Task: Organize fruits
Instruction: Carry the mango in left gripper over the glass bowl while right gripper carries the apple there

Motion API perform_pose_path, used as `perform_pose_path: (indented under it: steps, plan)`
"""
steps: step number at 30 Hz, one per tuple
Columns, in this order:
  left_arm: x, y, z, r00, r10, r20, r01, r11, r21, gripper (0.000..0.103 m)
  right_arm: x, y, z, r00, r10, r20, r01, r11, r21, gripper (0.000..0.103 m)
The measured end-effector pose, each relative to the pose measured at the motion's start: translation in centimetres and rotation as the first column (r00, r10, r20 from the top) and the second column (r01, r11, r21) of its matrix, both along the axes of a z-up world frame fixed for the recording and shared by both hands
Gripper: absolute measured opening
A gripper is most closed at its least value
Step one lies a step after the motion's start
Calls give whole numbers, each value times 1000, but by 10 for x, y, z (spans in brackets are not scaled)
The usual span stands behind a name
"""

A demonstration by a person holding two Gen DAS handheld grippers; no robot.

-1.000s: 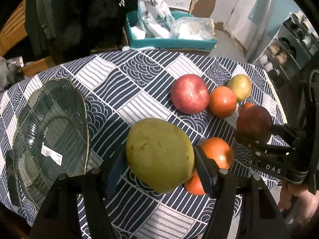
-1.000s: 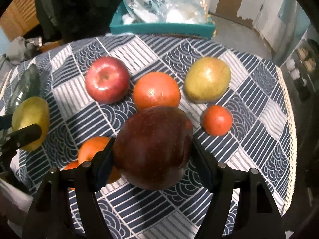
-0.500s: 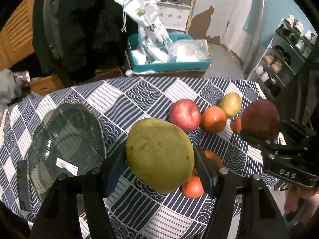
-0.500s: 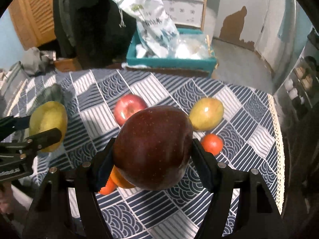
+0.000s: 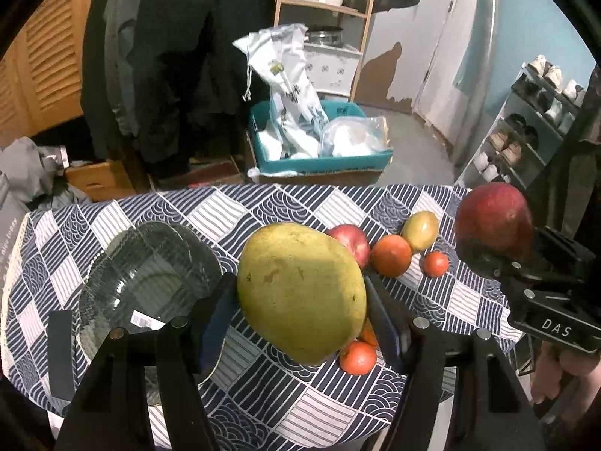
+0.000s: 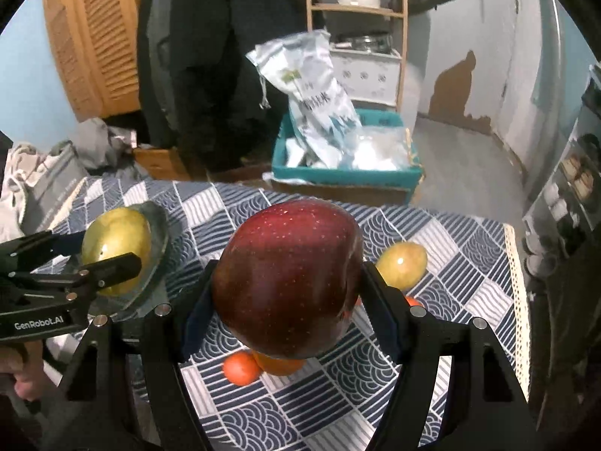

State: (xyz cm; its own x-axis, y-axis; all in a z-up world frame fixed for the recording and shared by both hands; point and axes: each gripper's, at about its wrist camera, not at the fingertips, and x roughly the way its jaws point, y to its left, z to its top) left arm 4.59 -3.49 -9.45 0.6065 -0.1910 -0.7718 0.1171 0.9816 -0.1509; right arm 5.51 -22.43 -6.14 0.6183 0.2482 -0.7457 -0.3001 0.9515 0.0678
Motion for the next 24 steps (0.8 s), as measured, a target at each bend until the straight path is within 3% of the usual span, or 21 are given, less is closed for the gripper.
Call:
perform_pose_path:
  steps: [15,24]
  plan:
    - [-12,35,25,998,51,49,-49,998,-27,69,-14,22,33,996,69,61,-72,996,45,73]
    - [-17,57,24,995,92,45,-90,995,-33,69,-8,48,37,992,113,54,-116,992,57,73]
